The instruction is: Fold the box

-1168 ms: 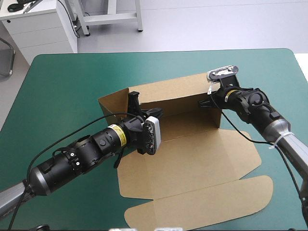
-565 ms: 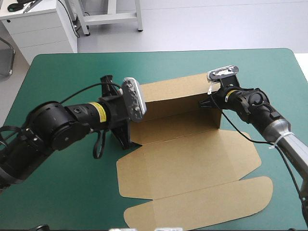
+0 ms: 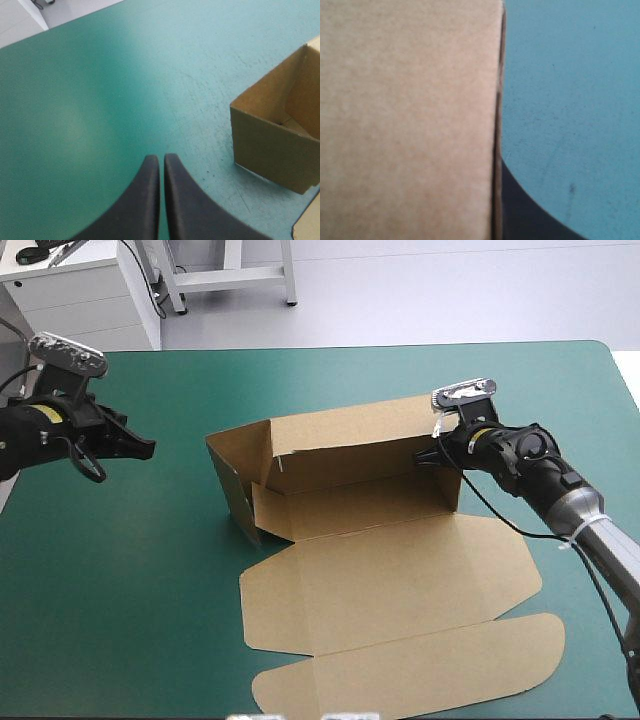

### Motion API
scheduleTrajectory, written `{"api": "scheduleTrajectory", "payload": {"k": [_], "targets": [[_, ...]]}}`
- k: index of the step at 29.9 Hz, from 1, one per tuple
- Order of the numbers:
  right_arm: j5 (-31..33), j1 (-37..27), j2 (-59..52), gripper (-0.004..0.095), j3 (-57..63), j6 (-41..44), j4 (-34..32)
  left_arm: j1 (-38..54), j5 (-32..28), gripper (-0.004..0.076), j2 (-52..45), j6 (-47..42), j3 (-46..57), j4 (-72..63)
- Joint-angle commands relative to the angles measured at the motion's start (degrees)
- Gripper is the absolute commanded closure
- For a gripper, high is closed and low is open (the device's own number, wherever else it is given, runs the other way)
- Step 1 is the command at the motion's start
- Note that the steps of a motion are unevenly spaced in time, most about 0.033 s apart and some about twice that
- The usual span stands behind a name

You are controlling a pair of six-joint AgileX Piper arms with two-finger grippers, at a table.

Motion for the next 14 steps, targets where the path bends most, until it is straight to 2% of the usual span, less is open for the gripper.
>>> {"api": "scheduleTrajectory", "payload": {"k": [1, 10, 14], "targets": [[-2.2, -0.3, -2.2, 0.0909, -1.5, -0.5, -1.2, 2.4, -2.7, 0.072, -4.5, 0.6, 1.8, -4.0], [-1.9, -0.3, -2.6, 0.0909, -1.5, -0.5, -1.2, 2.4, -9.1, 0.072, -14.8, 0.0, 17.0, -5.7], [1.7, -0.3, -4.0, 0.0909, -2.2, -0.5, 1.0, 2.4, -9.3, 0.072, -16.7, 0.6, 20.1, -5.4]]}}
